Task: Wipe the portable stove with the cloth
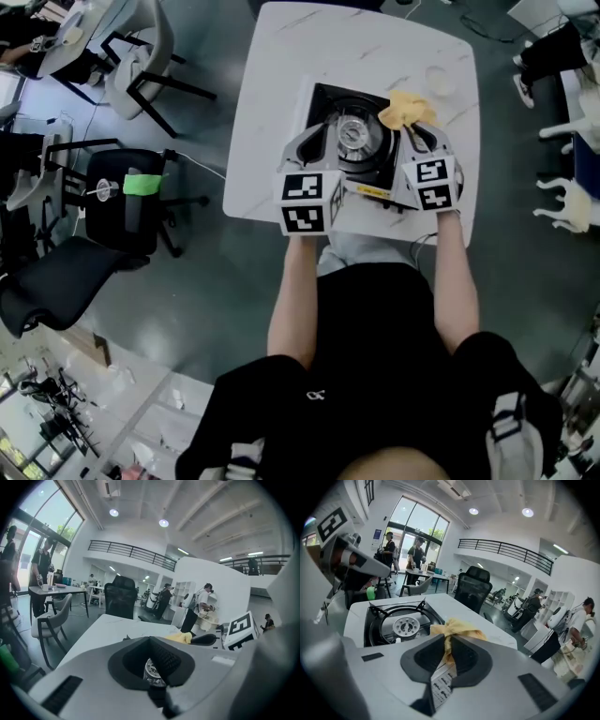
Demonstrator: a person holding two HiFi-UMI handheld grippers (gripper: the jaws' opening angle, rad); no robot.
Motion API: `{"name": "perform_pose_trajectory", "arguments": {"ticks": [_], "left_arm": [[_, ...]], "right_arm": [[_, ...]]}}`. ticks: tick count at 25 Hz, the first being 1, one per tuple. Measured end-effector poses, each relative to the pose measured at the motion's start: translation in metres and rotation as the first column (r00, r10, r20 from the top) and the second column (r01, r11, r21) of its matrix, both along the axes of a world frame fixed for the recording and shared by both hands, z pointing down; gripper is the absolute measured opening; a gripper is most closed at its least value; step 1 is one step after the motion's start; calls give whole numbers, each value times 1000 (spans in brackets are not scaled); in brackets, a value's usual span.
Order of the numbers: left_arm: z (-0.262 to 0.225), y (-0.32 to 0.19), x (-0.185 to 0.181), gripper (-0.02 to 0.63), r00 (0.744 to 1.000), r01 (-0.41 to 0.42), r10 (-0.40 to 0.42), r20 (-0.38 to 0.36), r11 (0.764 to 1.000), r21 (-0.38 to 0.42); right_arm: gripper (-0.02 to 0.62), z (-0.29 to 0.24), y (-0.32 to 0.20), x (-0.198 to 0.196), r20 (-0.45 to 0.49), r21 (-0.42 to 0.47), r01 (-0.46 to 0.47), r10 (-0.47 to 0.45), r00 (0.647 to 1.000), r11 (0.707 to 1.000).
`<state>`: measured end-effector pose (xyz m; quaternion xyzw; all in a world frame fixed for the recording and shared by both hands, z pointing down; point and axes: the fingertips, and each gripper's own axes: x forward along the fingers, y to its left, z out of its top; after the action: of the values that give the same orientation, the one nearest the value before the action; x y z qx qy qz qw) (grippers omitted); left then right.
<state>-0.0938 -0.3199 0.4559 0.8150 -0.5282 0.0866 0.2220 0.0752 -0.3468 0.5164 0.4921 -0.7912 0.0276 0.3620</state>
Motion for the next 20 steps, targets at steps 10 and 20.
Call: {"name": "perform_pose_trajectory", "arguments": {"ticks": [10,20], "left_arm": [[-21,45,-24,-3,999,53,-53,-8,998,42],[-31,107,5,-3,1000,5,-5,2,998,63]], "right_arm": [[31,14,53,-30,-6,-80,88,-89,996,993],[29,-46,107,-40,160,52,116,-123,979,992]]}}
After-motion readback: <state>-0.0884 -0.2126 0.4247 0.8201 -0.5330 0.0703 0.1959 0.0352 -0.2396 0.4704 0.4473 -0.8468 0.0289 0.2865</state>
